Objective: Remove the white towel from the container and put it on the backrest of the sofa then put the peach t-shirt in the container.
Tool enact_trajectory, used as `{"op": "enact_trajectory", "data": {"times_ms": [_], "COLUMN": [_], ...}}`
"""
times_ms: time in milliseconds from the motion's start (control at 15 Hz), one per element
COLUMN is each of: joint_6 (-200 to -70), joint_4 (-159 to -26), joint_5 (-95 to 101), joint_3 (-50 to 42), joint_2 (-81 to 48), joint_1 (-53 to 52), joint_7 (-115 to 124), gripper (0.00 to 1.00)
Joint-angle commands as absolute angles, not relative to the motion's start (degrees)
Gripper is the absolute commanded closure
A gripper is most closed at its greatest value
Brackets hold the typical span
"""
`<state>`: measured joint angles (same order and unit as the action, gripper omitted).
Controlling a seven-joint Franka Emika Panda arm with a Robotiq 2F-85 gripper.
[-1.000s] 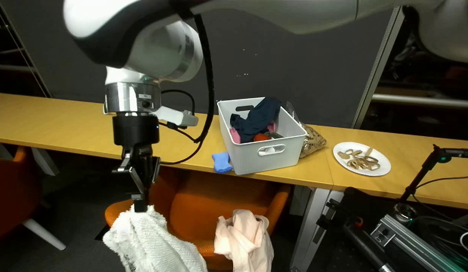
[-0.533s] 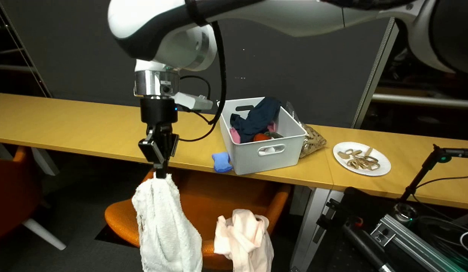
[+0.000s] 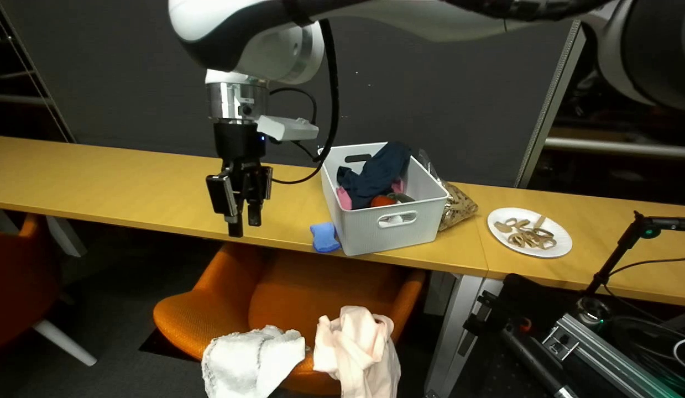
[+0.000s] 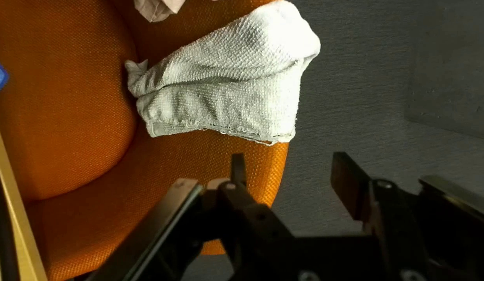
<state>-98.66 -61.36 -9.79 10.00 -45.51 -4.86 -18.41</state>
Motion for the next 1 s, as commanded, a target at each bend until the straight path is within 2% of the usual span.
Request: {"op": "enact_trajectory", "data": {"times_ms": [0,67,133,533,933], "joint_6": [-97.18,-97.44,-97.92,-101.42,-101.69], "joint_4": [-60.40,-62.49,-65.16,-82.33,-99.45], "joint_5": [-7.86,-6.73,-4.94,1.76,2.04], "joint_3": [9.00,8.55,7.87,4.07,4.37], "joint_2": [-44.36,-42.96,-41.31,-29.31,-17.25], "joint_1": [-5.45,-5.42,-5.26,-2.53,-0.30], "joint_7": [-16.17,-16.26,-16.67,-17.97,-20.69], "gripper": [0.10,0.02,0.00,0.00,0.00]}}
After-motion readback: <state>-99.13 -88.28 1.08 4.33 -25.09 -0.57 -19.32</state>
